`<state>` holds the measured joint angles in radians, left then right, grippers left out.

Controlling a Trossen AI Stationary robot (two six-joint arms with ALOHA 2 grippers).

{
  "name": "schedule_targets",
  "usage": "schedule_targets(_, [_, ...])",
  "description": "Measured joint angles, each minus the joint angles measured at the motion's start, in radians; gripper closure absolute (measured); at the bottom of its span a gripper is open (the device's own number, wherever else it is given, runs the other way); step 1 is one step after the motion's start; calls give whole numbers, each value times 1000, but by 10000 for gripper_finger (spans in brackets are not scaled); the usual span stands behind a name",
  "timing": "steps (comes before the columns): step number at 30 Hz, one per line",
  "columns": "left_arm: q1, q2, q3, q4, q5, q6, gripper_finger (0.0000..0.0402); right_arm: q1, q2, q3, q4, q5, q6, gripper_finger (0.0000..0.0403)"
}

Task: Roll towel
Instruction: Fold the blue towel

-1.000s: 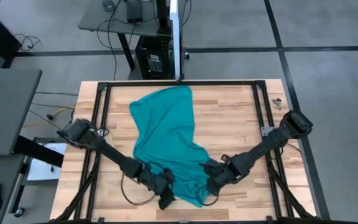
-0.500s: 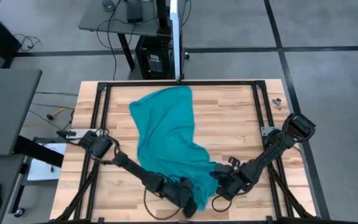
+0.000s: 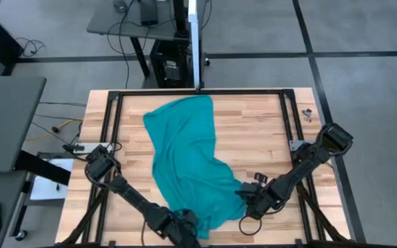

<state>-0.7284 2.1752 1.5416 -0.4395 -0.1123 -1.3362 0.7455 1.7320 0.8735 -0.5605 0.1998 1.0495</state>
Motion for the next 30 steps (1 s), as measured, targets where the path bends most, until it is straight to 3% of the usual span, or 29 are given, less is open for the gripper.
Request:
schedule_targets(9, [-118, -33, -1, -243, 2, 17, 281, 66, 9, 85, 30, -82, 18, 276])
schedule_targets(18, [-167, -72, -9, -467, 86, 68, 281, 72, 6, 151, 38, -121, -15, 276])
schedule_targets(21, [-161, -127, -10, -441, 84, 81, 281, 61, 6, 160, 37, -118, -51, 276])
schedule_targets(23, [-151, -176, -6, -408, 20, 54, 281, 44, 6, 165, 74, -117, -63, 276])
schedule_targets(26, [-139, -211, -5, -345, -94, 31, 281, 11, 8, 165, 200, -108, -109, 276])
schedule_targets(30, [-132, -206, -6, -242, -106, 16, 281, -22, 10, 166, 343, -99, -165, 276])
